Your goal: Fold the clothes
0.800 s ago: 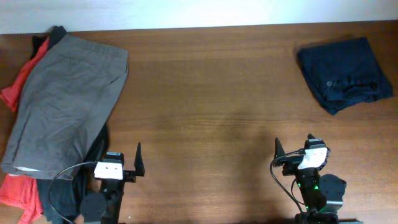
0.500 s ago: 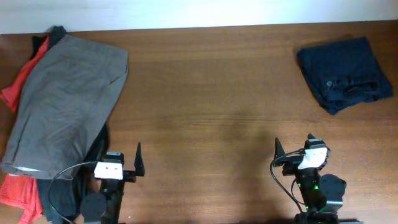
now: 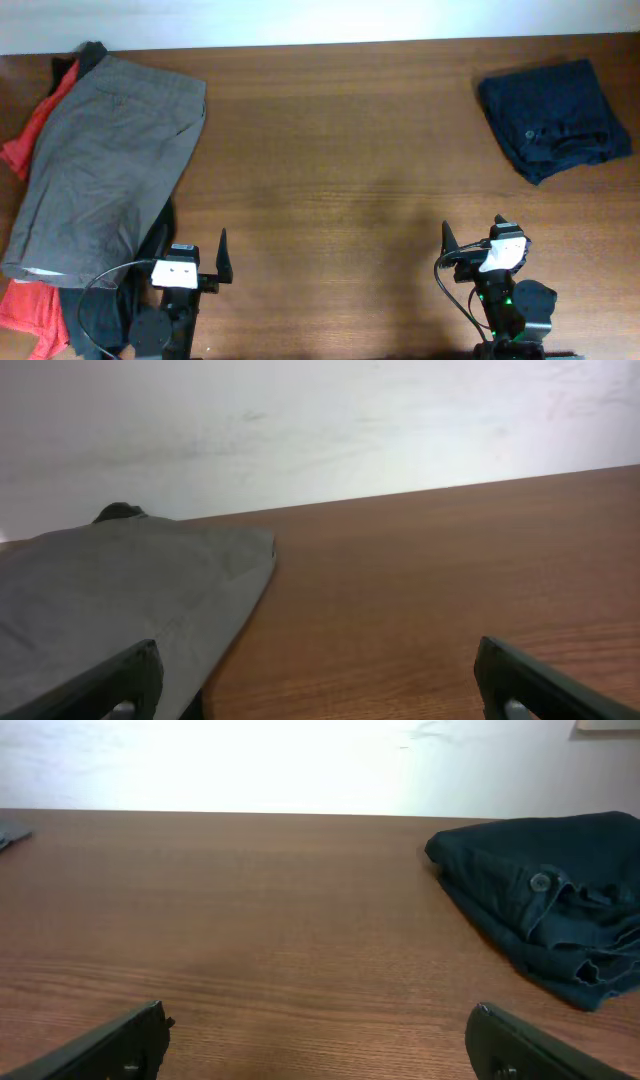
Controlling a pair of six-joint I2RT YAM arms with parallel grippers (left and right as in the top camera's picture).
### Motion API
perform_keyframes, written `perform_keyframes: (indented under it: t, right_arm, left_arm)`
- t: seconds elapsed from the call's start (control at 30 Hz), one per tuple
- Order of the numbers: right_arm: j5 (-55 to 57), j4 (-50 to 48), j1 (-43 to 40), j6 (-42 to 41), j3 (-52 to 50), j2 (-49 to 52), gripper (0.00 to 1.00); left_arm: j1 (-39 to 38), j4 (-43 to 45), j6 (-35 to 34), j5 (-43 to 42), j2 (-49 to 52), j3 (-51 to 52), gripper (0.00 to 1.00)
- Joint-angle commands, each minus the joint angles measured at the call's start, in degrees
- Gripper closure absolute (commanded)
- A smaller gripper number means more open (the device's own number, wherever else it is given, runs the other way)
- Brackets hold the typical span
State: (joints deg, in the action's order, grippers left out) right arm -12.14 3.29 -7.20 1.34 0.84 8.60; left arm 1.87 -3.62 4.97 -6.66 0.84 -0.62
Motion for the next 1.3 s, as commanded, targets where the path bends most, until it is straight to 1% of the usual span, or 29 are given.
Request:
perform_keyframes:
  t: [0.0, 0.53, 0.73, 0.83, 0.97, 1.07, 1.27]
  right_arm:
    - [-0.8, -0.1, -0.3, -0.1, -0.5, -0.4, 0.01]
    - [-0.7, -0.2, -0.3, -0.1, -0.5, -0.4, 0.01]
    - [-3.0, -3.2, -0.3, -0.3, -0.5, -0.4, 0.01]
    - [-5.4, -4.7, -0.3, -0.3, 0.4, -0.4, 0.01]
    - [-5.7, -3.9, -0.3, -0.2, 4.7, -0.3, 0.01]
    - [-5.7, -2.5, -0.3, -0.2, 9.2, 1.5, 0.01]
    - [-5.7, 2.6, -0.3, 0.0, 21.3, 13.3, 0.01]
  left_arm:
    - [0.3, -0.3, 0.9, 0.0, -0.5, 0.1, 0.01]
    - [0.3, -0.2, 0.9, 0.0, -0.5, 0.1, 0.01]
    - [0.3, -0.3, 0.9, -0.4, -0.5, 0.1, 0.01]
    - [0.3, 2.1, 0.9, -4.2, -0.4, 0.1, 0.01]
    - [0.3, 4.9, 0.9, -3.9, 0.0, -1.4, 0.01]
    - [0.3, 4.1, 0.9, -3.0, 3.3, -4.7, 0.01]
    - [0.3, 3.5, 1.2, -2.9, 19.9, -16.4, 0.01]
